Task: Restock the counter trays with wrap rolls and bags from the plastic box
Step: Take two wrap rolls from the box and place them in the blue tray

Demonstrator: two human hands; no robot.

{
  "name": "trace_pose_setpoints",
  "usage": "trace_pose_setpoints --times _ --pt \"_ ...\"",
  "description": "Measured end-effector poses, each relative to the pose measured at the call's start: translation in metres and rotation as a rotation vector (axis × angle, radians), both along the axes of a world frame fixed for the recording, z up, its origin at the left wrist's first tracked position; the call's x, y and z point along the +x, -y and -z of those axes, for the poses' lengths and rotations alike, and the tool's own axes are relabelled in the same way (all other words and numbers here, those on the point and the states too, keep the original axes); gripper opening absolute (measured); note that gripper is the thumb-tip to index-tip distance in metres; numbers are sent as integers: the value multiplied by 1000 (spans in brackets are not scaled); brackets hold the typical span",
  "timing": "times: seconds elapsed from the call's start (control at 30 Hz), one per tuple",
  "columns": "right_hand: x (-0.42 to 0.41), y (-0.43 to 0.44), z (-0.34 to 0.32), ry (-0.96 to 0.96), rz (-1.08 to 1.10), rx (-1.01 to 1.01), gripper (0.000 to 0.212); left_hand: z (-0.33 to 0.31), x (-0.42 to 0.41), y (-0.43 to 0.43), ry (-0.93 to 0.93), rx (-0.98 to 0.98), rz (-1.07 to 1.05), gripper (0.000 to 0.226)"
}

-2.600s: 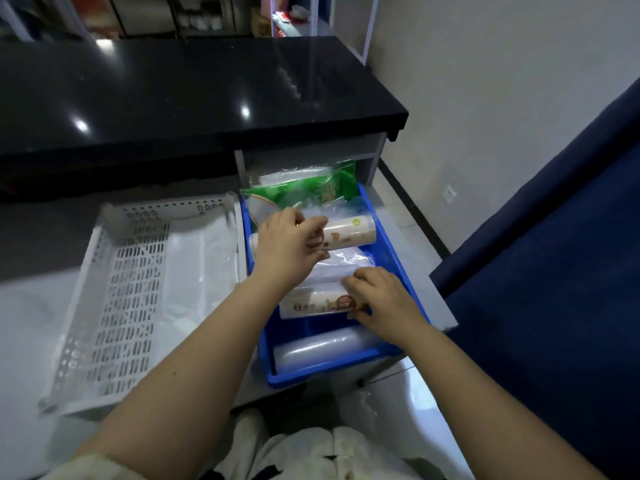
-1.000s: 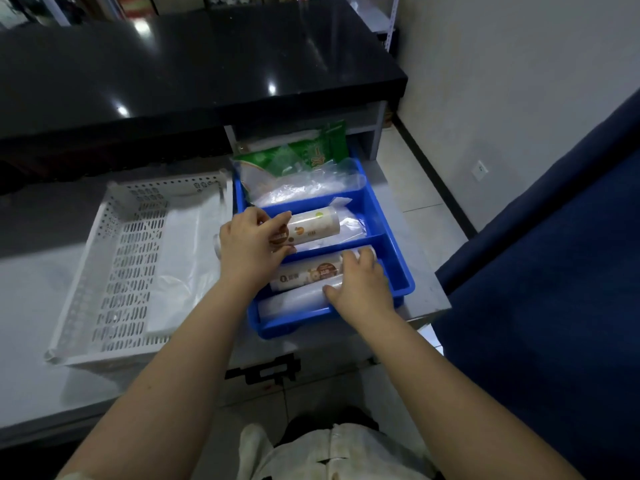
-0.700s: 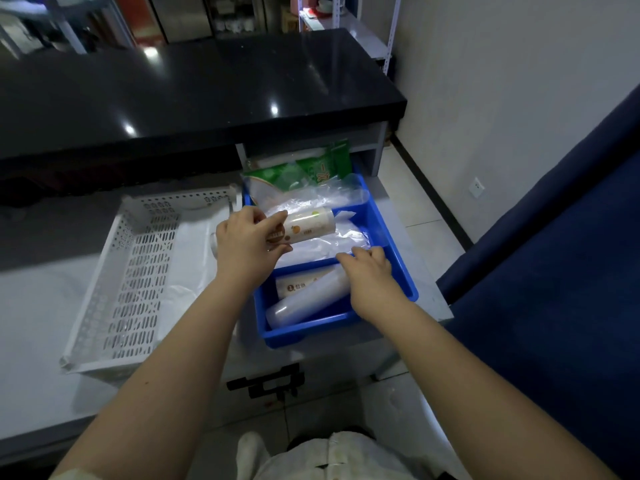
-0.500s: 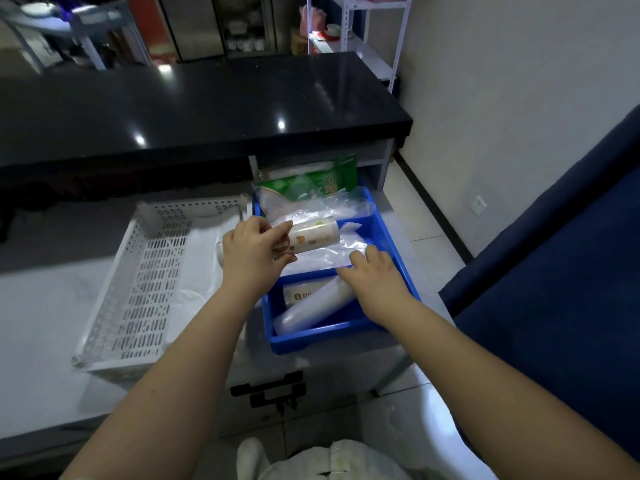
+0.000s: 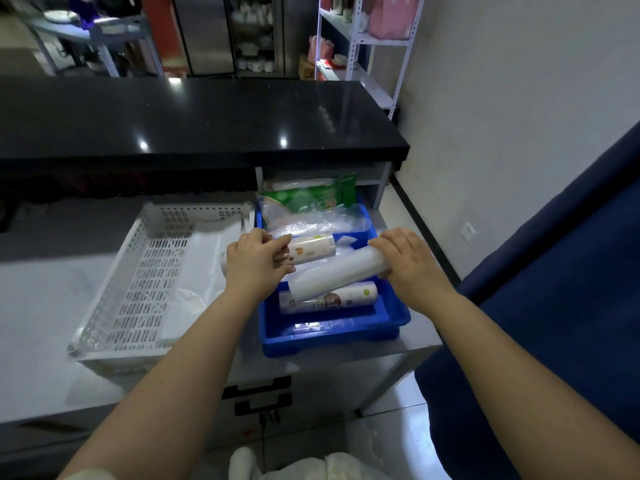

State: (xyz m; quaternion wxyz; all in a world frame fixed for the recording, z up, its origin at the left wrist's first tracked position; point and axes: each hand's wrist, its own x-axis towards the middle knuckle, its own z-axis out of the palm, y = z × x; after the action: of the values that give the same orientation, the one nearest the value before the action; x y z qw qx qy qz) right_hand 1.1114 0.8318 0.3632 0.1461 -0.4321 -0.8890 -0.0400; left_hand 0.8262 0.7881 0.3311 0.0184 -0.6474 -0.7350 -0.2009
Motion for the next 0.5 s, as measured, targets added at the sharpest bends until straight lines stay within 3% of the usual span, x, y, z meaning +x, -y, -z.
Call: trace_pose_setpoints --times 0.2,0.4,0.5 --pt "29 -13 -15 -222 186 44 60 10 27 10 36 -83 78 60" --pt "18 -8 2 -220 244 21 57 32 70 30 -36 -189 209 60" --pt "15 -6 14 -219 249 5 56 41 84 38 31 -227 217 63"
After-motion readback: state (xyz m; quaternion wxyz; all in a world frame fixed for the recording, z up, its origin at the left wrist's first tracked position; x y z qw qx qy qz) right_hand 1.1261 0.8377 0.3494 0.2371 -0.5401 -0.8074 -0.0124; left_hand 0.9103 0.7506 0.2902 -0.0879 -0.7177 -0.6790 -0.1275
